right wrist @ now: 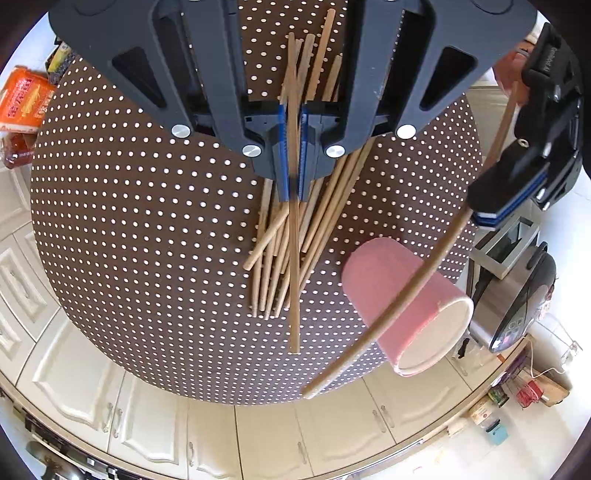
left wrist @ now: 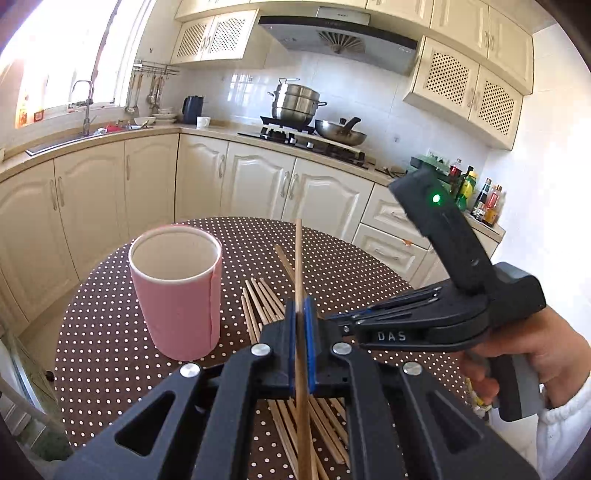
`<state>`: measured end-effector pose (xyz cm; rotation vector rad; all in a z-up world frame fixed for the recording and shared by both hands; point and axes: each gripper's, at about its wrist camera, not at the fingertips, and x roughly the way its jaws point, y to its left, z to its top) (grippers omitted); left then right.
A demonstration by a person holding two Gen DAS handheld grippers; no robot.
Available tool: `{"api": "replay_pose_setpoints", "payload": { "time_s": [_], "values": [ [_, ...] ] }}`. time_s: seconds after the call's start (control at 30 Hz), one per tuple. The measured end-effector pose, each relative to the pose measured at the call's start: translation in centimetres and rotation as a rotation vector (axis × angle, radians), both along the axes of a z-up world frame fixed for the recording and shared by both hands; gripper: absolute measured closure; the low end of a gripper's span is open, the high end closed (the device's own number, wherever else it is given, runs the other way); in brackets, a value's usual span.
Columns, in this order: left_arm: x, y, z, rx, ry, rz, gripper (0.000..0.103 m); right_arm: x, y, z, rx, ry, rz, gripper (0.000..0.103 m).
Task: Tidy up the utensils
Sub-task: 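Lift both held chopsticks upright and carry them toward the pink cup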
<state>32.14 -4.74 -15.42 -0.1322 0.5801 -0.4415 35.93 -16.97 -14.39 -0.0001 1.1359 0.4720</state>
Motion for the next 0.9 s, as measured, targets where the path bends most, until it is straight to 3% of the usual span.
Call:
{"api": "replay_pose_setpoints", "payload": {
  "time_s": [0.17, 0.4, 0.53, 0.67, 0.9],
  "values": [
    [0.4, -0.1, -1.3, 0.042, 0.049, -0.002, 0.098, -0.6, 0.3, 2.0, 0.028, -0.077, 0.015, 0.097],
    [1.4, 0.3, -2.0, 0.044, 0.079, -0.008, 0.098, -1.0, 1.2, 3.3, 0.036, -0.112, 0.068, 0.097],
    [2.6, 0.3, -2.9, 0.082, 0.147, -0.01, 0.098, -0.4, 1.9, 1.4, -0.041, -0.056, 0.057, 0.097],
    [3.7, 0.6, -4.8, 0.131, 0.242, 0.018, 0.098, 0.1, 2.6, -1.2, -0.053, 0.029, 0.092, 0.097],
    [5.0, 1.1, -6.8, 0.162, 0.341, 0.029, 0.097, 1.4, 2.5, -2.5, -0.11, 0.04, 0.014, 0.097]
  ]
}}
